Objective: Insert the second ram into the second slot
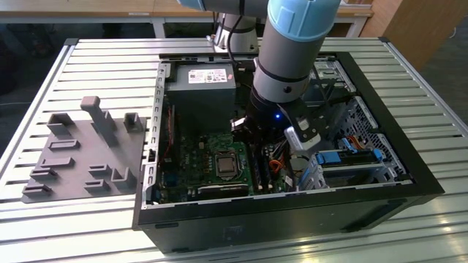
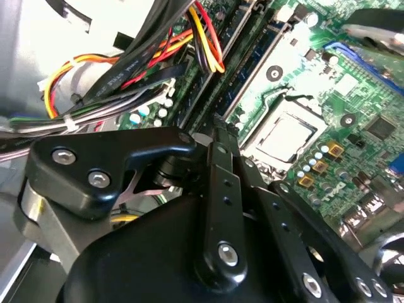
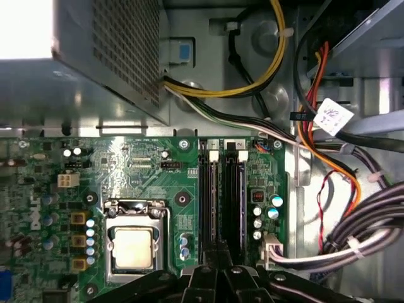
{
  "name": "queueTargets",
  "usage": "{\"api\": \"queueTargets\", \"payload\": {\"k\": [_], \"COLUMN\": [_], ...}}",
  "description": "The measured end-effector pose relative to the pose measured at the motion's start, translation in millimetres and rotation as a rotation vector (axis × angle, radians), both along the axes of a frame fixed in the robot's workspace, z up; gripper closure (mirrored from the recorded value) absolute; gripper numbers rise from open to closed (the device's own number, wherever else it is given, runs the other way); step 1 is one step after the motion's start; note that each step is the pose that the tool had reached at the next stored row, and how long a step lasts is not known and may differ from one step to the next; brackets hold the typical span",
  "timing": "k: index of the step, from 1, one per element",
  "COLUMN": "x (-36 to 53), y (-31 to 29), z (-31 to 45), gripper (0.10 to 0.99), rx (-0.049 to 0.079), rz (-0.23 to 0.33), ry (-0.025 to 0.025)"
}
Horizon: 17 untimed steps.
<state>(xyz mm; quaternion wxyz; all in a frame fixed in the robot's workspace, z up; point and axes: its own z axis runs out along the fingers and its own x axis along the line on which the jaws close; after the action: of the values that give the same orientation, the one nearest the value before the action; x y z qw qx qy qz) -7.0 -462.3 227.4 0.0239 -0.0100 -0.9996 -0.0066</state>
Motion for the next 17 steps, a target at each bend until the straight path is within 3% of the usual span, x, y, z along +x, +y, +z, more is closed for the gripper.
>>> {"api": "queueTargets", "payload": {"k": [8,17], "x": [-0.1,-0.1], "y": [-0.1,-0.1], "z": [13.6,18.7], "gripper": [0.980,0.980], "rx": [0.000,0.000], "rz": [0.000,0.000], "ry": [0.0002,0.0002]}}
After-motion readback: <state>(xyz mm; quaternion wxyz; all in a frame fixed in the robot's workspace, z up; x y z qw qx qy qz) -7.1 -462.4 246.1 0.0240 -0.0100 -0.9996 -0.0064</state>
